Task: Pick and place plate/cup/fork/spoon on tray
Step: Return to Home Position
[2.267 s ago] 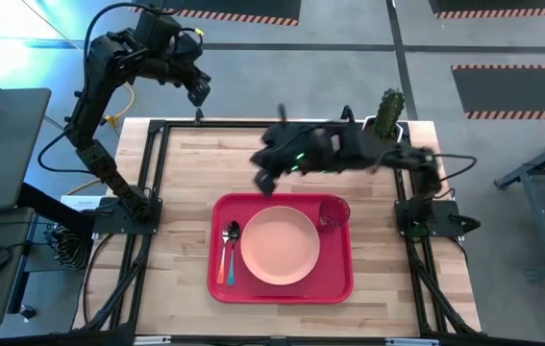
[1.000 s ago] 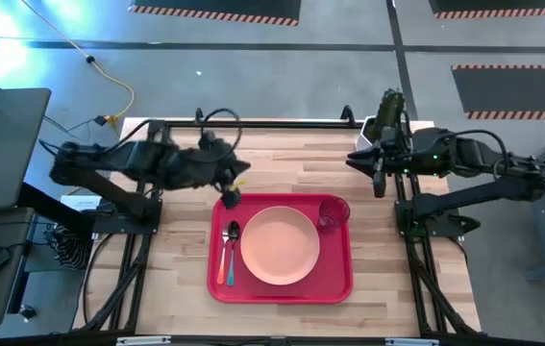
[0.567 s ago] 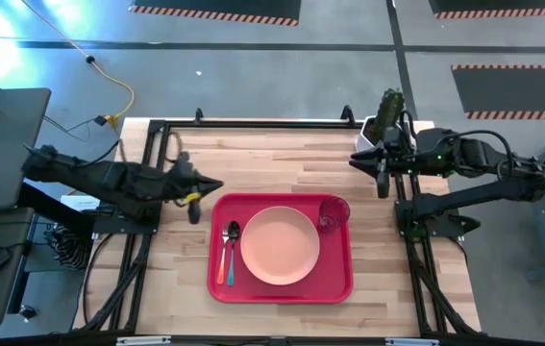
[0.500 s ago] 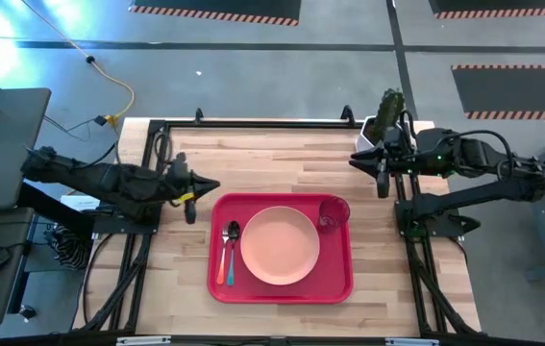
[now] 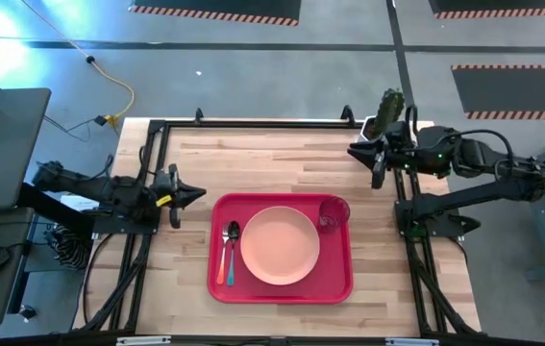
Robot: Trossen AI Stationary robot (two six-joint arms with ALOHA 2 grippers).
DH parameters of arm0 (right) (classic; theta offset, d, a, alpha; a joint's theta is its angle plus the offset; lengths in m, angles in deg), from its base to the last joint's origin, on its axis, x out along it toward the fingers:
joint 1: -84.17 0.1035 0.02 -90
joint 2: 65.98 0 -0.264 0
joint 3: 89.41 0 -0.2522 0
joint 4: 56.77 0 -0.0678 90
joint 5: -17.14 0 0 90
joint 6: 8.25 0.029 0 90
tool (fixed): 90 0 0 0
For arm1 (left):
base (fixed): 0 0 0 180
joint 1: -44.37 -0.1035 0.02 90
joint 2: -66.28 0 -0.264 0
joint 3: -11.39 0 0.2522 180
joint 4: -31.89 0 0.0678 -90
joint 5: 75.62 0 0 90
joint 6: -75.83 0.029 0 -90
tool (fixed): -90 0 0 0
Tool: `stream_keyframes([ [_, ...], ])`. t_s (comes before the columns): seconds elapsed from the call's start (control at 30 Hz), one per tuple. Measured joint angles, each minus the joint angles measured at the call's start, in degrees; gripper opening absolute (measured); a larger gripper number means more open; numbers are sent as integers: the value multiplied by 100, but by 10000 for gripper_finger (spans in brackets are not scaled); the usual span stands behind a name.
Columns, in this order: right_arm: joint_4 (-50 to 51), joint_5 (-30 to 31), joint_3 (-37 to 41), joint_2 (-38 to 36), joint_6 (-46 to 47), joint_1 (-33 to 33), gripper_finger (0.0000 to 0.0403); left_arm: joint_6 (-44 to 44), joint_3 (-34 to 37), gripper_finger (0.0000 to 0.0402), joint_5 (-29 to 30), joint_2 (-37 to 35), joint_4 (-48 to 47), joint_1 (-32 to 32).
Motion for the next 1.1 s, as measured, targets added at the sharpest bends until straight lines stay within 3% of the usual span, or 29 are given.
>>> stream_keyframes([
  [0.3,-365,-346,0,-5,-141,1,80,160,978,0,-268,-1284,7,0],
  [0.47,-177,-315,0,-234,-453,-7,80,392,987,0,-586,-1345,22,0],
  [0.63,-1,-141,133,-876,-833,-8,80,-16,985,0,-581,-1294,35,-5],
  [0.83,-779,-24,1365,-2074,-938,-9,80,24,985,0,-581,-1259,45,-5],
  [1.1,-2122,-757,3385,-3207,-755,-8,80,643,985,0,-581,-1259,41,-5],
])
